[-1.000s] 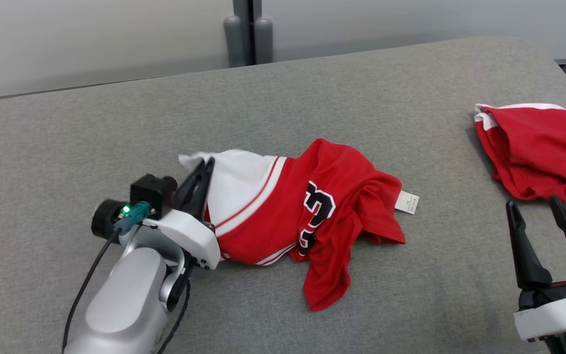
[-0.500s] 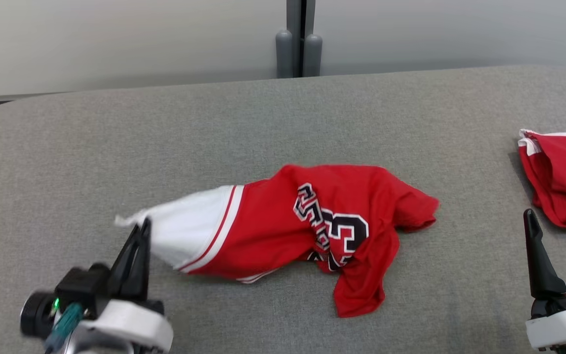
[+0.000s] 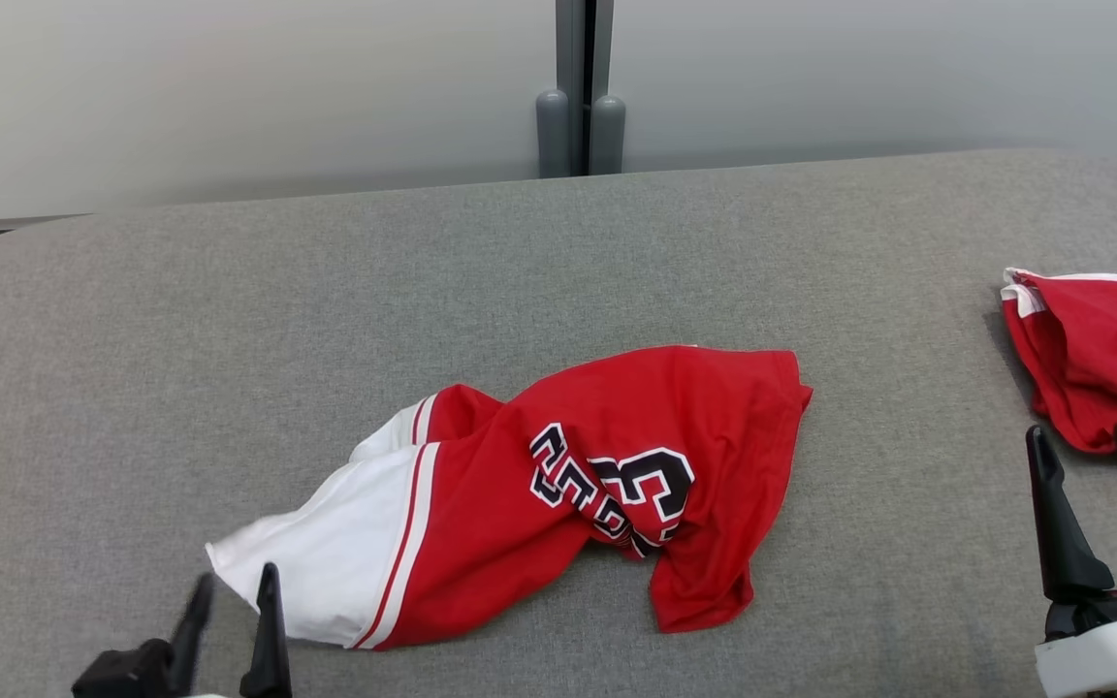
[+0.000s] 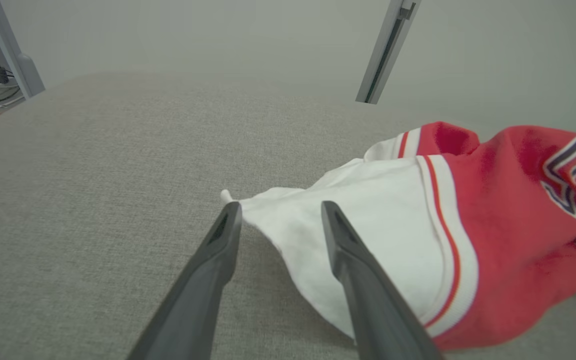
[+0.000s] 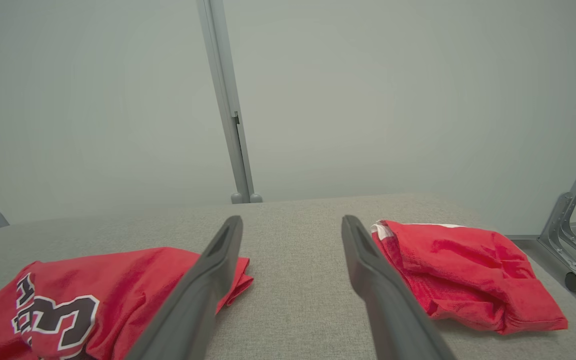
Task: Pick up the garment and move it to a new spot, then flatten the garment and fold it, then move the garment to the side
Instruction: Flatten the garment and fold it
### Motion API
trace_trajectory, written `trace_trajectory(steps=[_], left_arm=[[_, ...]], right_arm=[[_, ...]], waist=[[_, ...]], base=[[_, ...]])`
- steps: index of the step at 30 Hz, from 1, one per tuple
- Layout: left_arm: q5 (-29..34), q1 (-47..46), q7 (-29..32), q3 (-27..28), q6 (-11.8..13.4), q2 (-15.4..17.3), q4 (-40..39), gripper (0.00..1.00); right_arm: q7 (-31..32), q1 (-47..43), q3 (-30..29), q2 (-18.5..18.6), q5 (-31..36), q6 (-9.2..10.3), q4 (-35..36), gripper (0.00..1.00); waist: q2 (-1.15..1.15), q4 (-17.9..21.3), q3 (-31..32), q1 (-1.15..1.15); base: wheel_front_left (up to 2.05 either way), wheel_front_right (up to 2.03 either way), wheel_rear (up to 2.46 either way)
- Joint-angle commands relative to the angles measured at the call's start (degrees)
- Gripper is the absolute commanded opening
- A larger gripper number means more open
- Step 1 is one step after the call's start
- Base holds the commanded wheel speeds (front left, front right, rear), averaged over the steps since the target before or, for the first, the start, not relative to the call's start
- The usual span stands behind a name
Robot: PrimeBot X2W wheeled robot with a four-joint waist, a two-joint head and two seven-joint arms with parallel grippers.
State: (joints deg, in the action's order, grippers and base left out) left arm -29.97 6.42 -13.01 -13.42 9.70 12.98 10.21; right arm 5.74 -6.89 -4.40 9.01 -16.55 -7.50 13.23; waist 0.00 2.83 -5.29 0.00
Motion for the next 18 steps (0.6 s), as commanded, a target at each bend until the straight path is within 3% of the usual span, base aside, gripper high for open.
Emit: trace_trajectory(steps=[1,8,18], left_arm=[[0.7,-1.2,-0.7,0.8,0.5,0.1,0.2,1.00],[6.4,-3.3,-2.2,3.7,2.3,-1.0,-5.3,1.00],[10.9,-3.0,-0.7,0.9,1.9,-0.5,-12.8,1.00]], right_arm=[[0.1,-0.4,-0.2,0.4,0.4,0.03,0.1,1.00],[0.9,-1.2,-0.7,0.4,1.3,0.03,1.0,1.00],[1.9,-2.2,0.0,0.4,1.8,0.03,1.9,1.00]], waist=[[0.00,0.1,0.2,0.00],[0.00,0.0,1.7,0.00],[0.00,0.7,3.1,0.00]], base=[[0.00,0.00,0.00],[0.00,0.00,0.00],[0.00,0.00,0.00]])
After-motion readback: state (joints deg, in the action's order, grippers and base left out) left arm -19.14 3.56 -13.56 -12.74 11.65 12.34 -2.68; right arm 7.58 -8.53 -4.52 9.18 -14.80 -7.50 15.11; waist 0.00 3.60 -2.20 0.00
